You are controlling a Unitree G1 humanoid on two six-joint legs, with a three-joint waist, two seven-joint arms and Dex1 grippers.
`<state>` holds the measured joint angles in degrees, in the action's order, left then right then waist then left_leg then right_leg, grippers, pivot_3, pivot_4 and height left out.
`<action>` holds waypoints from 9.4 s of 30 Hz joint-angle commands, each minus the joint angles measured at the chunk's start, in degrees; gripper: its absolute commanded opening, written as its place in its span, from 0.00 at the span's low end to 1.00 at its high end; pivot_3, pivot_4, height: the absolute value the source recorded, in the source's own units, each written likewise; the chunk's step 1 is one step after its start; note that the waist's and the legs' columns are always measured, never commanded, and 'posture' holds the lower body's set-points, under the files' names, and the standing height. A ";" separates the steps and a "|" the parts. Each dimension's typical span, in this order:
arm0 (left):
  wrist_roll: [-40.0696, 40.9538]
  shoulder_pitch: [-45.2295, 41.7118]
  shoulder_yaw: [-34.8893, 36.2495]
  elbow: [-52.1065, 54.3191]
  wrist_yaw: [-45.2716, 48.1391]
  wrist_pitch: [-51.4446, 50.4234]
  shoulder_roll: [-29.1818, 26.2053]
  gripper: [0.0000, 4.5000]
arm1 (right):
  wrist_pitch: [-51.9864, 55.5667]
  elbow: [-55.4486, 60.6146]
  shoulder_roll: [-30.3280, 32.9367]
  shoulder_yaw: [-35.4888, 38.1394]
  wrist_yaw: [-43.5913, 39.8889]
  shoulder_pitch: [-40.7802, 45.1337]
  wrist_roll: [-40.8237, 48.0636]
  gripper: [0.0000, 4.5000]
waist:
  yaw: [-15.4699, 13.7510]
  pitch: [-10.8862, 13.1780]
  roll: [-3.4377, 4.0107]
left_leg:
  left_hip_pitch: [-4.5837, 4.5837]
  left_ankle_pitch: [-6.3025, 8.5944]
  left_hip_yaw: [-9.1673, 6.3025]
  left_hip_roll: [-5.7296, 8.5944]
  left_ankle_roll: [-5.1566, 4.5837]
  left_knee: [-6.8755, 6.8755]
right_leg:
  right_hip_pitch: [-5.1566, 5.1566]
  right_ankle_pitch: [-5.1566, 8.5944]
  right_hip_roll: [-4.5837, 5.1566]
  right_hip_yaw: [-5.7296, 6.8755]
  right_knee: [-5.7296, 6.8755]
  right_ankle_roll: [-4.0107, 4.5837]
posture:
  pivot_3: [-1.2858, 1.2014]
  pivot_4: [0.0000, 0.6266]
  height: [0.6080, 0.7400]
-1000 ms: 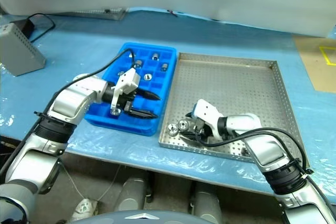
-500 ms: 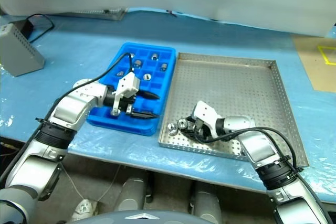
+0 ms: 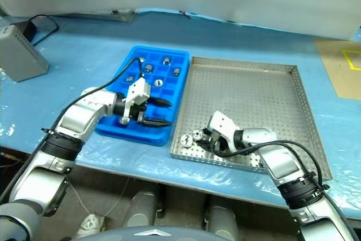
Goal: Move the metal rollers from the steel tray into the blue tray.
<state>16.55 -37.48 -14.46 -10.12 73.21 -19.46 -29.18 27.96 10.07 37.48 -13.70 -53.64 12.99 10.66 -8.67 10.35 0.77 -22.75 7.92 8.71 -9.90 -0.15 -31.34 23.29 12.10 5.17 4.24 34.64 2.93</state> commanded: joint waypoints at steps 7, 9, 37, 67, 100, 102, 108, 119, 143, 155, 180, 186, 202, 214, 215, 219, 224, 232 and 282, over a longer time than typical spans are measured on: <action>4.55 -3.02 2.88 -2.51 2.20 -2.77 2.69 0.80 | 9.99 9.49 1.70 18.31 5.64 -8.19 9.62 0.32 | -0.09 0.00 0.00 | 0.00 0.00 0.01 0.00 -0.01 0.00 | 0.00 0.01 0.01 0.00 -0.02 -0.01 | 0.55 0.24 1.00; 4.87 -3.80 2.87 -3.31 2.11 -3.53 3.67 0.80 | 10.70 11.09 1.17 19.01 7.11 -9.48 9.80 0.32 | -0.01 0.00 0.00 | 0.00 0.00 0.01 0.00 -0.01 0.00 | -0.01 0.01 0.01 0.01 -0.02 -0.01 | 0.55 0.24 1.00; 4.04 -5.03 7.39 -4.81 -12.71 -3.00 14.85 0.80 | 6.18 2.23 -10.23 18.27 25.79 2.38 5.80 0.90 | 1.97 0.00 0.00 | -0.02 0.02 0.04 0.04 -0.05 0.01 | 0.00 0.00 0.04 0.05 -0.09 -0.01 | 0.52 0.24 1.00; 3.54 -3.55 7.48 0.56 -17.18 -5.60 12.46 0.80 | -2.47 -9.45 -13.35 15.01 21.22 4.56 1.69 0.38 | 1.67 0.00 0.00 | -0.24 0.05 0.02 0.02 -0.11 -0.06 | 0.09 0.00 0.04 0.09 -0.09 0.00 | 0.54 0.24 1.00; -0.82 -13.66 2.04 -14.61 -0.70 18.01 19.95 0.80 | 33.03 22.35 -5.61 25.03 24.44 0.07 45.15 0.38 | 1.38 0.00 0.01 | -0.35 0.05 0.00 0.06 -0.09 0.13 | 0.05 -0.01 0.06 0.21 -0.50 -0.07 | 0.52 0.24 1.00; -1.47 -14.12 1.73 -15.25 0.90 19.40 19.86 0.80 | 32.67 22.20 -5.53 24.77 24.62 -0.22 44.96 0.38 | 1.37 0.00 0.01 | -0.37 0.05 0.00 0.06 -0.10 0.13 | 0.04 -0.01 0.05 0.22 -0.54 -0.07 | 0.52 0.24 1.00; -2.14 -14.51 2.79 -19.19 7.45 31.01 18.81 0.80 | 30.99 21.05 -5.28 24.54 24.04 -1.55 44.04 0.38 | 1.40 0.00 0.01 | -0.37 0.09 0.01 0.05 -0.16 0.14 | 0.03 -0.02 0.05 0.23 -0.58 -0.07 | 0.52 0.24 1.00; -1.54 -15.63 6.62 -29.48 7.93 53.72 22.48 0.80 | 28.11 19.82 -3.77 23.55 22.19 -2.17 43.97 0.38 | 1.35 0.00 0.01 | -0.44 0.18 0.02 0.10 -0.31 0.09 | -0.07 -0.15 0.13 0.25 -0.82 -0.23 | 0.52 0.24 1.00; -7.81 -18.31 7.38 -46.50 4.05 70.27 17.59 0.80 | 31.49 21.58 -0.98 25.44 25.79 3.53 54.44 0.38 | 0.80 -0.01 0.01 | -0.41 0.17 0.02 0.08 -0.30 0.04 | -0.10 -0.17 0.14 0.26 -0.75 -0.19 | 0.53 0.24 1.00; -2.72 -18.20 5.22 -39.92 10.81 76.68 19.96 0.80 | 30.69 17.23 1.27 20.77 21.27 6.70 49.31 0.38 | 0.13 -0.01 0.02 | -0.37 0.14 0.03 0.05 -0.25 0.00 | -0.08 -0.17 0.12 0.27 -0.61 -0.17 | 0.53 0.24 1.00; -5.43 -21.34 3.50 -49.62 6.51 91.10 19.16 0.80 | 30.27 17.64 1.01 19.73 20.95 4.49 44.83 0.38 | -0.07 -0.01 0.01 | -0.36 0.12 0.01 0.03 -0.21 -0.35 | -0.05 -0.15 0.16 0.24 -0.19 -0.18 | 0.52 0.24 1.00; -3.69 -20.43 2.30 -47.25 8.34 89.21 19.61 0.80 | 29.87 17.23 1.32 19.09 19.85 3.94 43.00 0.38 | -0.08 0.00 0.01 | -0.34 0.11 0.00 0.02 -0.21 -0.41 | -0.05 -0.15 0.16 0.23 -0.10 -0.18 | 0.52 0.24 1.00; -1.63 -19.17 2.23 -45.59 11.32 85.55 20.32 0.34 | 29.32 16.87 0.33 19.16 19.90 3.55 41.35 0.38 | -0.05 0.00 0.01 | -0.36 0.12 0.01 0.02 -0.21 -0.46 | -0.03 -0.15 0.16 0.22 -0.07 -0.18 | 0.52 0.24 1.00; -7.98 -20.29 3.39 -48.12 3.14 79.96 19.04 0.29 | 29.25 16.72 -0.04 19.17 20.25 3.66 40.96 0.38 | 0.04 0.00 0.00 | -0.36 0.12 0.00 0.02 -0.21 -0.46 | -0.03 -0.14 0.16 0.21 -0.07 -0.20 | 0.52 0.24 1.00; -7.17 -20.19 3.88 -47.49 2.82 76.42 19.28 0.29 | 29.13 16.72 0.01 19.14 20.25 3.71 40.77 0.38 | 0.03 0.00 0.00 | -0.36 0.12 0.00 0.02 -0.21 -0.47 | -0.03 -0.13 0.16 0.21 -0.08 -0.21 | 0.52 0.24 1.00; -6.59 -20.14 5.57 -45.86 -0.18 69.03 19.79 0.29 | 28.74 16.67 0.30 18.91 20.02 4.04 39.85 0.38 | 0.03 0.00 0.00 | -0.37 0.12 0.00 0.03 -0.21 -0.47 | -0.03 -0.12 0.17 0.21 -0.08 -0.22 | 0.52 0.24 1.00; -7.65 -19.10 5.37 -45.14 -1.87 67.44 19.18 0.29 | 27.70 16.19 1.12 17.23 18.46 4.17 37.27 0.38 | 0.07 0.00 0.00 | -0.37 0.12 0.00 0.03 -0.22 -0.46 | -0.01 -0.13 0.16 0.21 -0.08 -0.20 | 0.52 0.24 1.00; -8.74 -18.33 5.24 -44.38 -4.85 66.73 19.37 0.29 | 25.46 14.30 2.02 14.97 15.81 5.01 33.36 0.38 | -0.02 0.00 0.00 | -0.38 0.13 0.00 0.04 -0.22 -0.47 | -0.02 -0.13 0.17 0.21 -0.08 -0.21 | 0.54 0.24 1.00; 15.27 6.74 31.93 -1.93 -31.76 -15.64 -2.31 0.29 | 8.27 4.52 -10.08 8.87 18.89 9.25 11.84 0.38 | -0.23 0.12 -0.16 | -0.50 0.10 -0.09 0.00 -0.13 -0.20 | 0.26 0.00 0.14 0.22 -0.06 -0.12 | 0.61 0.24 1.00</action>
<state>31.18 -30.21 14.91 -14.20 42.29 -36.20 -30.00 37.85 13.54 27.59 -5.28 -34.19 21.31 22.53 -8.90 10.47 0.61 -23.25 8.01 8.61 -9.89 -0.28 -31.53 23.54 12.10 5.31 4.46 34.58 2.82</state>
